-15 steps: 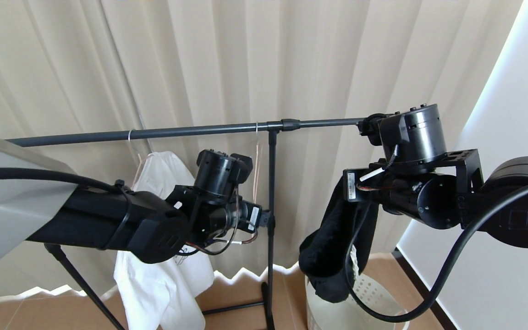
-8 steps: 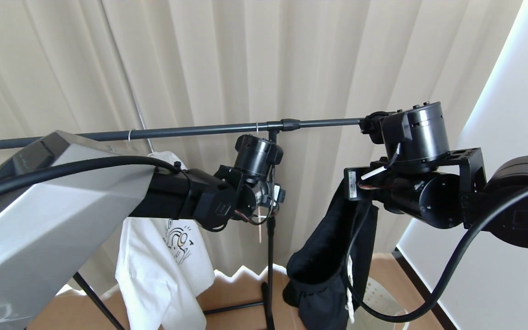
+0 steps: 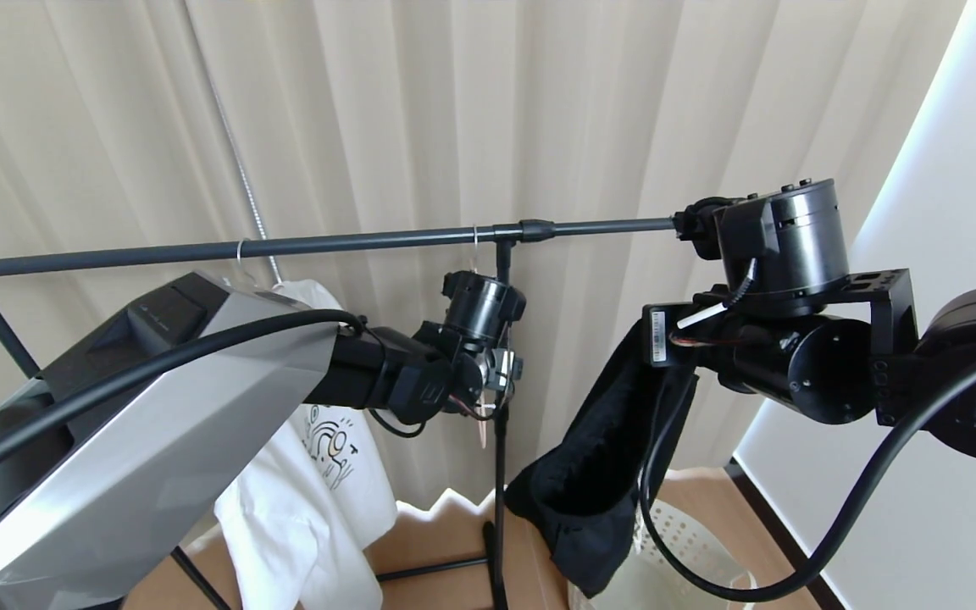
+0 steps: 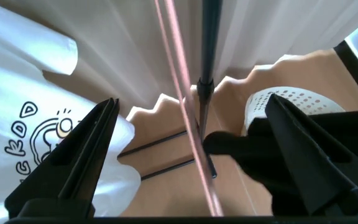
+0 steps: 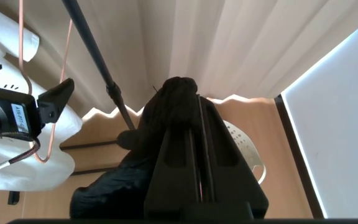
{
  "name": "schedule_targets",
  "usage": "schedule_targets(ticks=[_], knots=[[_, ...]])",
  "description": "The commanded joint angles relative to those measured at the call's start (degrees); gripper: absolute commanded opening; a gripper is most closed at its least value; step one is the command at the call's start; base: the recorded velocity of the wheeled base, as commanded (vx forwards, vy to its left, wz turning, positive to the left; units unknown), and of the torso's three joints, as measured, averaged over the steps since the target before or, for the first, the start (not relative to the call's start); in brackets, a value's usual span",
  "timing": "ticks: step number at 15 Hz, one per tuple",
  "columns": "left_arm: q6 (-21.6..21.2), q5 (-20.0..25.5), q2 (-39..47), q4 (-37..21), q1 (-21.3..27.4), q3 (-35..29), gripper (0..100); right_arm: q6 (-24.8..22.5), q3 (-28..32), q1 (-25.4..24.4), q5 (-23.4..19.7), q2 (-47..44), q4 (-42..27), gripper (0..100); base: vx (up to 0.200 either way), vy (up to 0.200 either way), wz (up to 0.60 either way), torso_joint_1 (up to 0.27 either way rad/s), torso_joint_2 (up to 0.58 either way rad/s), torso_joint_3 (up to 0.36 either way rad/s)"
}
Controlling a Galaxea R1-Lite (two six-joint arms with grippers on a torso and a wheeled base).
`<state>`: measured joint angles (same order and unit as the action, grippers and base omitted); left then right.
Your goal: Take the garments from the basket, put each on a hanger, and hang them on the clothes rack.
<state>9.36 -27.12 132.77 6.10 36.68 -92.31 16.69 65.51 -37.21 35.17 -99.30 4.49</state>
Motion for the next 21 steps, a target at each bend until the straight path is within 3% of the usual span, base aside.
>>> schedule_targets(ticks=[1,4,5,15,19,21], knots=[[0.22,-0.03,0.56,0.06,-1.17,0.64,100,0.01,-0.03,-0.06,-0.01,-0.19,0.00,0,0.000,0.000,0.00,0.000,0.00,0.000],[1.18,-0.03,1.18,0.14,-2.84,0.64,100,0.01,-0.03,-0.06,-0.01,-0.54,0.08,0,0.000,0.000,0.00,0.000,0.00,0.000],[1.18,-0.03,1.00,0.14,-2.93,0.64,0,0.01,-0.03,-0.32,-0.01,-0.63,0.00,0,0.000,0.000,0.00,0.000,0.00,0.000],[1.62,-0.12,-1.63,0.32,-4.60,1.25,0,0.10,-0.12,-0.68,-0.01,-0.80,0.08,0,0.000,0.000,0.00,0.000,0.00,0.000],[1.80,-0.03,-7.61,0.58,-4.07,6.17,0,0.10,-0.12,-0.68,-0.01,-0.80,0.08,0,0.000,0.000,0.00,0.000,0.00,0.000],[1.71,-0.03,-12.27,0.76,-3.20,11.80,0,0.10,-0.12,-0.68,-0.01,-0.80,0.08,0,0.000,0.000,0.00,0.000,0.00,0.000]])
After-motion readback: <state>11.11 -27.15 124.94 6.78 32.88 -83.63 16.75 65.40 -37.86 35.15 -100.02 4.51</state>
